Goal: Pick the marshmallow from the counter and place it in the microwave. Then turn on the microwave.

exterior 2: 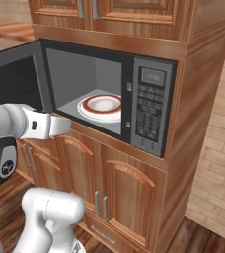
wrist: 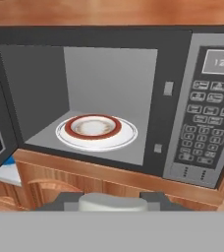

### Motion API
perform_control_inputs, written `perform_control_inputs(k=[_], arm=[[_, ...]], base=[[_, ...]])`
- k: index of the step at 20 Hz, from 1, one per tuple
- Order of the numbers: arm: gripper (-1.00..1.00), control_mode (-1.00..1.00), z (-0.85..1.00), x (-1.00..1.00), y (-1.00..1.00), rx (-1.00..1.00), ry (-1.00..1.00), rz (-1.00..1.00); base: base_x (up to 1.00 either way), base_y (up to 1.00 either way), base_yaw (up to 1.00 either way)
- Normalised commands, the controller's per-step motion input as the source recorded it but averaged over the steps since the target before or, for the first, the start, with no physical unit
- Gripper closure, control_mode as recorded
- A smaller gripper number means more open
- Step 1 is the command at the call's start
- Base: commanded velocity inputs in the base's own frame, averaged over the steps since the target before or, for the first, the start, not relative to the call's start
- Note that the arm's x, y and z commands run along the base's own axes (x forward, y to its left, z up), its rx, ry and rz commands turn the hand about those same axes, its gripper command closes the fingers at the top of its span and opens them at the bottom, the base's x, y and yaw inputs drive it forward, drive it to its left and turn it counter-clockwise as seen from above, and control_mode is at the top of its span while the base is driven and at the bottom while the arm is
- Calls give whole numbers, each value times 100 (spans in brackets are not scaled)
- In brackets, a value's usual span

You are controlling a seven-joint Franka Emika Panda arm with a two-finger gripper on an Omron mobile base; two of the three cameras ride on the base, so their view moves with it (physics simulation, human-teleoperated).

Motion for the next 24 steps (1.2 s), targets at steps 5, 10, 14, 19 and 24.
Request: perform_control_inputs(k=[5,10,14,19,24], arm=[[100,100,0,0,0,0,0,0],[100,100,0,0,0,0,0,0],[100,100,0,0,0,0,0,0],[100,100,0,0,0,0,0,0],[100,100,0,0,0,0,0,0]], base=[[27,0,-18],[16,0,-27],[14,5,-24],[22,18,-15],[30,24,-7]])
